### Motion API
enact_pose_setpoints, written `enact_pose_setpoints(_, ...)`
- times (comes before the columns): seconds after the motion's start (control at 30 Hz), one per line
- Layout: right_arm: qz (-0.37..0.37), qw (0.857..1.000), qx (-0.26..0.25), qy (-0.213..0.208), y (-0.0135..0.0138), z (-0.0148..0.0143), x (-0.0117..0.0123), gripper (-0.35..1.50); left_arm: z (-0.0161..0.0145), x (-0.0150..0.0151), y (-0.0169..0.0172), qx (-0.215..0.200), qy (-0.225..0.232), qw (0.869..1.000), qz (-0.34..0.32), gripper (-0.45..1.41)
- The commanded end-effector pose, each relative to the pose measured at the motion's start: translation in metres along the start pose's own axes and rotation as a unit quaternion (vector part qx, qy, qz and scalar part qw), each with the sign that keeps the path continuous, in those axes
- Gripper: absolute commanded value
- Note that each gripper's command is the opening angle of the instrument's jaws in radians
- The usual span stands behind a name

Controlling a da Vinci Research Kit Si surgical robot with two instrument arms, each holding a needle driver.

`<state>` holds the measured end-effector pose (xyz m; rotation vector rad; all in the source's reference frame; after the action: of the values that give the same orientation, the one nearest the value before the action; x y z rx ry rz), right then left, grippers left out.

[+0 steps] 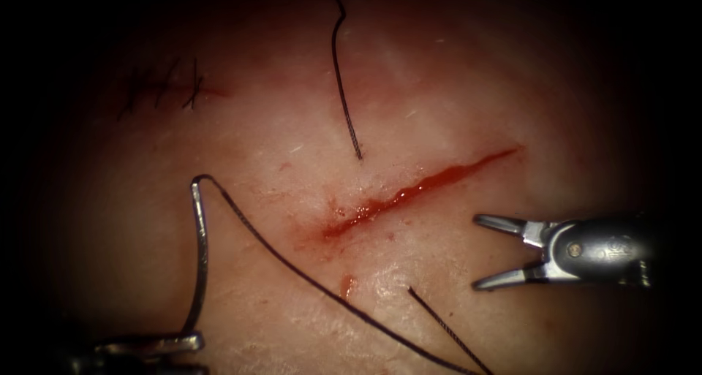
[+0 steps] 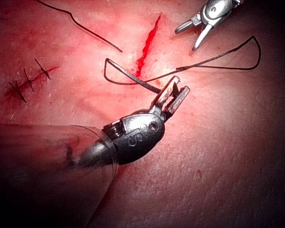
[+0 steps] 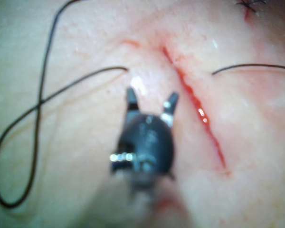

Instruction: Wound Closure

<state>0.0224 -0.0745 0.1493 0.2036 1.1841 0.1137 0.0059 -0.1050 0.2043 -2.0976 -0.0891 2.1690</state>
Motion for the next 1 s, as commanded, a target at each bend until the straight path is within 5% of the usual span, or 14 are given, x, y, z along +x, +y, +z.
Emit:
enact_pose_setpoints(0.03,-0.003,1.0,0.007,0.004,-0.0017,0.0013,-0.0002,1.21,0.0007,-0.0007,0.0009,0.003,0.001,1.0,-0.006,-0.45)
enact_pose_setpoints(0.47,-0.038,0.999,0.023,-0.007,-0.0041,0.0049,0.0006,1.23,0.0012,-0.0006,0.0002,0.011,0.005,1.0,-0.008,-0.45)
enact_pose_setpoints(0.87,-0.045,0.999,0.016,-0.011,-0.0034,0.0079,0.0012,1.09,0.0015,-0.001,0.0002,0.012,0.005,1.0,-0.006,-0.45)
enact_pose_setpoints(0.93,-0.054,0.998,0.023,-0.014,-0.0034,0.0079,0.0012,0.89,0.0016,-0.001,0.0002,0.012,0.005,1.0,-0.006,-0.45)
enact_pose_setpoints(0.97,-0.057,0.998,0.033,-0.016,-0.0035,0.0079,0.0011,0.62,0.0016,-0.001,0.0002,0.012,0.005,1.0,-0.006,-0.45)
enact_pose_setpoints(1.0,-0.06,0.997,0.05,-0.024,-0.0035,0.0078,0.0011,-0.2,0.0016,-0.0011,0.0002,0.012,0.005,1.0,-0.006,-0.45)
